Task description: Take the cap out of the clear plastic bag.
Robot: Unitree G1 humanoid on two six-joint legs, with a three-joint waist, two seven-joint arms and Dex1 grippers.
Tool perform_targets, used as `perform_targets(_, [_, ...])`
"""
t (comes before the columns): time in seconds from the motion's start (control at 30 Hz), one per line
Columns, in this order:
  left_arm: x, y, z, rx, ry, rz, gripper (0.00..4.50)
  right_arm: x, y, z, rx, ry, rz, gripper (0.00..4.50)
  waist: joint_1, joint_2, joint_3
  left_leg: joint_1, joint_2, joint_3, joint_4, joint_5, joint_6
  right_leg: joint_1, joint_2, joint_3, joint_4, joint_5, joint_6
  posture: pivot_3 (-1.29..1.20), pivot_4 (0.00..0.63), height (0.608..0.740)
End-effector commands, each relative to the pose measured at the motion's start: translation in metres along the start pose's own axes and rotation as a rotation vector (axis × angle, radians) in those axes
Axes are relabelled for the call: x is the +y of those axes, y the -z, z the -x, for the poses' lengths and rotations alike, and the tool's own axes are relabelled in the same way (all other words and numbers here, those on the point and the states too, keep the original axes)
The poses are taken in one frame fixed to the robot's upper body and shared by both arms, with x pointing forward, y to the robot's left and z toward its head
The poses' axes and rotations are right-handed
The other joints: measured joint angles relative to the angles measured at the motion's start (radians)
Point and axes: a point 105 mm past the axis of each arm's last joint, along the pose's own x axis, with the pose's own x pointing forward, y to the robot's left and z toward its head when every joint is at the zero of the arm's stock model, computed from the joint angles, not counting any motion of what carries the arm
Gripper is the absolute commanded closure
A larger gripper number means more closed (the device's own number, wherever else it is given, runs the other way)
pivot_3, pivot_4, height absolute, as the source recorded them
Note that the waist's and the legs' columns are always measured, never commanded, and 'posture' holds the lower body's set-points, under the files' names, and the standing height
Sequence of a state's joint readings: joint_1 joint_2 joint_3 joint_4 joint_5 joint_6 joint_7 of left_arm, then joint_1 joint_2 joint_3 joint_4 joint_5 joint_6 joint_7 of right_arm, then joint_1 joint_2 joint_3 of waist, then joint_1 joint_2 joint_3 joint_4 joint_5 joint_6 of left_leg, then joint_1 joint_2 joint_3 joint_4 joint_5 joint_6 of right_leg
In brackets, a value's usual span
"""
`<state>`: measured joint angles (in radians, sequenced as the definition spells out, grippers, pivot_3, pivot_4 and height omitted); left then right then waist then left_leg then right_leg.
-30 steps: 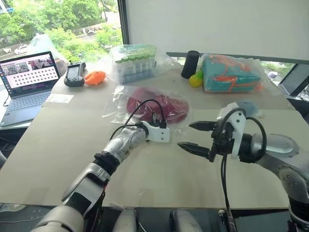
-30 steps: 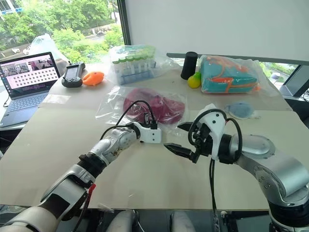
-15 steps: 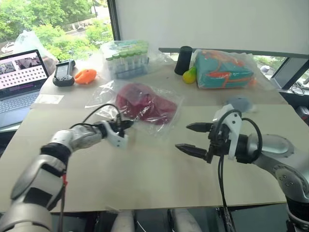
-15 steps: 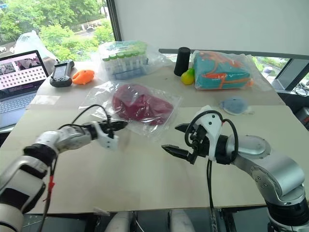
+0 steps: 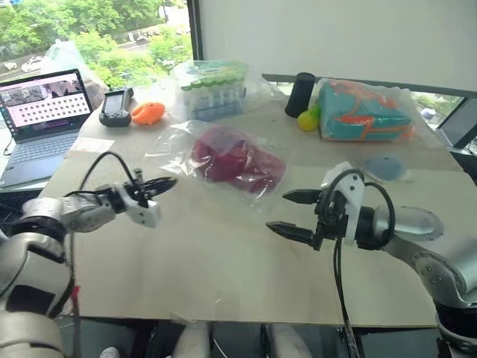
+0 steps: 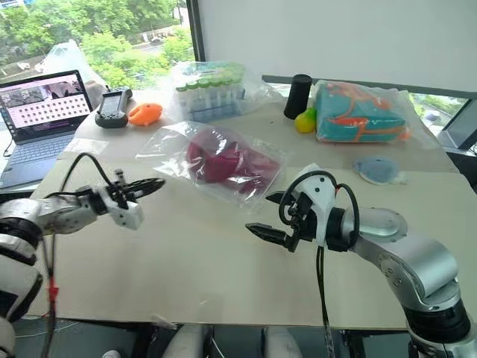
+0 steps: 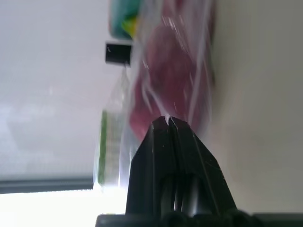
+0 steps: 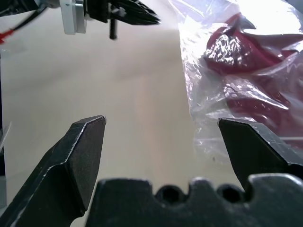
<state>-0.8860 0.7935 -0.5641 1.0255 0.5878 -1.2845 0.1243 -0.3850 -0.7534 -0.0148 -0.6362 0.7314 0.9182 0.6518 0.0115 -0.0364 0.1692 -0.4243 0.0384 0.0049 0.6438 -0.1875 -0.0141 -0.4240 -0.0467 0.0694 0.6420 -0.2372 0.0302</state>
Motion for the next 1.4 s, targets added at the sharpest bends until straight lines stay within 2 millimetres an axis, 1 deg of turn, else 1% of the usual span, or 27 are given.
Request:
perform_targets(0.03, [0.011,-0.025,-0.023,-0.070,-0.084,0.141,4.46,-0.003,-0.010,0.002,-0.033,0.010,0.045,0.00,-0.010,0.000,0.000,0.000,0.000,0.000,0.000,0.000,0.000,0.000,0.000,0.000,0.000,0.000,0.000,0.00,0.150,0.740])
perform_targets(0.13, [-0.008,-0.040,-0.037,-0.063,-0.001,0.223,4.46,-0.004,-0.010,0.002,-0.033,0.012,0.048,0.00,-0.029,0.000,0.000,0.000,0.001,0.000,0.000,0.000,0.000,-0.001,0.001,0.001,0.002,0.000,-0.001,0.00,0.150,0.740])
perform_targets(0.17, [-0.010,-0.042,-0.041,-0.048,0.004,0.252,4.20,-0.005,-0.010,0.002,-0.033,0.014,0.048,0.00,-0.030,0.000,0.000,0.000,0.001,-0.001,0.000,0.000,0.000,-0.001,0.002,0.001,0.004,0.000,-0.001,0.00,0.150,0.740])
perform_targets(0.2, [-0.014,-0.046,-0.045,-0.046,0.029,0.260,4.20,-0.005,-0.010,0.002,-0.033,0.018,0.050,0.00,-0.033,0.000,0.000,0.001,0.001,-0.001,0.000,0.000,0.000,-0.001,0.002,0.001,0.004,0.000,-0.001,0.00,0.150,0.740])
perform_targets(0.23, [-0.018,-0.048,-0.049,-0.033,0.056,0.263,3.74,-0.006,-0.011,0.002,-0.033,0.021,0.051,0.00,-0.033,0.000,0.000,0.002,0.002,-0.001,0.000,0.000,0.000,-0.001,0.004,0.000,0.005,0.001,-0.001,0.00,0.150,0.740])
perform_targets(0.27, [-0.021,-0.049,-0.051,-0.020,0.078,0.262,3.51,-0.006,-0.011,0.002,-0.033,0.023,0.051,0.00,-0.032,0.000,0.000,0.004,0.002,-0.001,0.000,0.000,0.000,0.001,0.004,0.001,0.006,0.001,-0.001,0.00,0.150,0.740])
perform_targets(0.3, [-0.022,-0.050,-0.052,-0.012,0.092,0.263,3.14,-0.006,-0.011,0.002,-0.033,0.023,0.051,0.00,-0.032,0.000,0.000,0.004,0.002,-0.001,0.000,0.001,0.001,0.001,0.004,0.001,0.005,-0.001,0.002,0.00,0.150,0.740])
perform_targets(0.4, [-0.020,-0.052,-0.062,0.016,0.093,0.229,2.03,-0.007,-0.010,0.002,-0.031,0.028,0.052,0.00,-0.030,0.000,0.000,0.005,0.002,-0.001,0.001,0.001,0.001,0.002,0.004,0.001,0.005,-0.003,0.005,0.00,0.150,0.740])
perform_targets(0.43, [-0.018,-0.053,-0.066,0.022,0.089,0.218,1.80,-0.007,-0.010,0.003,-0.029,0.031,0.054,0.00,-0.030,0.000,0.000,0.005,0.002,-0.001,0.001,0.001,0.001,0.002,0.004,0.001,0.005,-0.003,0.005,0.00,0.150,0.740])
perform_targets(0.47, [-0.018,-0.054,-0.069,0.030,0.091,0.210,1.41,-0.008,-0.010,0.003,-0.029,0.034,0.055,0.00,-0.029,0.000,0.000,0.005,0.002,-0.001,0.001,0.001,0.001,0.002,0.004,0.001,0.005,-0.003,0.005,0.00,0.150,0.740])
perform_targets(0.57, [-0.024,-0.053,-0.079,0.065,0.090,0.188,0.43,-0.009,-0.010,0.003,-0.034,0.042,0.055,0.00,-0.026,0.000,0.000,0.004,0.002,-0.002,0.001,0.001,0.001,0.001,0.004,0.001,0.005,-0.001,0.002,0.00,0.150,0.740])
perform_targets(0.6, [-0.026,-0.051,-0.084,0.088,0.086,0.177,0.17,-0.009,-0.010,0.003,-0.034,0.044,0.056,0.00,-0.026,0.000,0.000,0.003,0.001,-0.002,0.001,0.001,0.001,0.001,0.004,0.001,0.004,-0.001,0.002,0.00,0.150,0.740])
perform_targets(0.63, [-0.028,-0.049,-0.088,0.110,0.087,0.167,0.02,-0.009,-0.010,0.004,-0.034,0.046,0.056,0.00,-0.026,0.000,0.000,0.003,0.001,-0.002,0.001,0.001,0.001,0.002,0.004,0.001,0.004,-0.001,0.002,0.00,0.150,0.740])
perform_targets(0.87, [-0.054,-0.042,-0.120,0.225,0.173,0.151,0.02,-0.010,-0.013,0.006,-0.043,0.056,0.059,0.00,-0.025,0.000,0.000,0.003,0.001,-0.002,0.002,0.001,0.001,0.002,0.004,0.001,0.004,-0.002,0.003,0.00,0.150,0.740])
perform_targets(0.97, [-0.055,-0.038,-0.131,0.265,0.149,0.151,0.02,-0.010,-0.013,0.005,-0.045,0.060,0.058,0.00,-0.024,0.000,0.000,0.003,0.000,-0.003,0.002,0.001,0.001,0.002,0.004,0.001,0.004,-0.002,0.003,0.00,0.150,0.740])
perform_targets(1.03, [-0.050,-0.038,-0.138,0.275,0.115,0.143,0.02,-0.011,-0.012,0.005,-0.043,0.062,0.058,0.00,-0.024,0.000,0.000,0.003,0.000,-0.003,0.002,0.001,0.001,0.002,0.003,0.001,0.004,-0.002,0.004,0.00,0.150,0.740])
perform_targets(1.1, [-0.047,-0.039,-0.140,0.274,0.096,0.139,0.02,-0.010,-0.012,0.005,-0.044,0.062,0.058,0.00,-0.024,0.000,0.000,0.003,0.000,-0.003,0.002,0.001,0.001,0.002,0.003,0.001,0.005,-0.003,0.006,0.00,0.150,0.740])
perform_targets(1.17, [-0.048,-0.038,-0.139,0.283,0.094,0.148,0.56,-0.010,-0.012,0.005,-0.044,0.063,0.057,0.00,-0.027,0.000,0.000,0.003,0.000,-0.003,0.002,0.001,0.001,0.002,0.003,0.001,0.005,-0.003,0.006,0.00,0.150,0.740])
perform_targets(1.23, [-0.050,-0.039,-0.137,0.279,0.104,0.156,0.98,-0.010,-0.012,0.005,-0.044,0.063,0.057,0.00,-0.028,0.000,0.000,0.003,0.000,-0.003,0.002,0.001,0.001,0.002,0.003,0.001,0.005,-0.002,0.005,0.00,0.150,0.740])
perform_targets(1.4, [-0.055,-0.044,-0.135,0.261,0.120,0.157,2.86,-0.010,-0.012,0.004,-0.044,0.060,0.057,0.00,-0.026,0.000,0.000,0.003,0.000,-0.003,0.002,0.001,0.001,0.002,0.003,0.001,0.005,-0.001,0.003,0.00,0.150,0.740])
